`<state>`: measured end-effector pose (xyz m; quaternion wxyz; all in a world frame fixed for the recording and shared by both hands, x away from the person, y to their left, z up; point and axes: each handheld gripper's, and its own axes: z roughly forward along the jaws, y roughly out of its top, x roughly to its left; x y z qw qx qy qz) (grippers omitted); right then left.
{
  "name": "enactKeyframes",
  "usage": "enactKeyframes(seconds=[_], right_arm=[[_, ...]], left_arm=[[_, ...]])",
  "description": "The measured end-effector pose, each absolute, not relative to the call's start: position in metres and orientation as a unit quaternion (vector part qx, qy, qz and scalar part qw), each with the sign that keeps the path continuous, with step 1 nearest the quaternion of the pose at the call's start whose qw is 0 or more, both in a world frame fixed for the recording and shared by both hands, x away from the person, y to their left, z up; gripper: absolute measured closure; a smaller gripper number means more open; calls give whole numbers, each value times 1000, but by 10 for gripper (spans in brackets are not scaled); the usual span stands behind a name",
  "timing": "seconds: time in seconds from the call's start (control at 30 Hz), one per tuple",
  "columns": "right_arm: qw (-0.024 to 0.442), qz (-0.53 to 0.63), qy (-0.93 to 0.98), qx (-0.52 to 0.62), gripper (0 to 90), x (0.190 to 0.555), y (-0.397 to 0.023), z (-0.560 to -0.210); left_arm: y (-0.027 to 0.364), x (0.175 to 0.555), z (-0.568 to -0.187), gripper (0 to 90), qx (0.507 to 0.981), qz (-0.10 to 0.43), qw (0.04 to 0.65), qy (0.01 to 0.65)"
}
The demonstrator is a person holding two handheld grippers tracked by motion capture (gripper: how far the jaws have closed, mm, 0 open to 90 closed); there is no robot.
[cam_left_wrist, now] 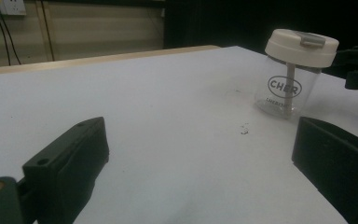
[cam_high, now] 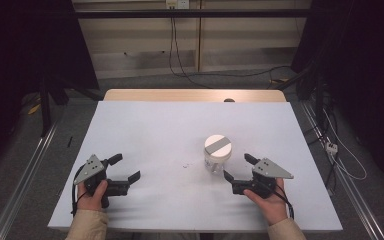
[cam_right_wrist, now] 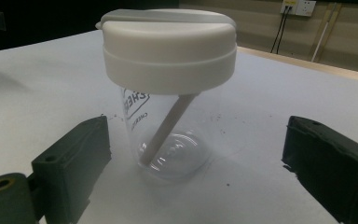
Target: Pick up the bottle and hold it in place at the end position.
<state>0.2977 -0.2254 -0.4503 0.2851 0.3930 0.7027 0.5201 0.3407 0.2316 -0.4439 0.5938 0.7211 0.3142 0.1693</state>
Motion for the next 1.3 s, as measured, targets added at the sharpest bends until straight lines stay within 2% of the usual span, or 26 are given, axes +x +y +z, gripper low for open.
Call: enactKeyframes(seconds=[1.3], right_arm=[[254,511,716,401,158,334,-191,-455]], left_arm=[[229,342,-445,35,728,160,591,308]])
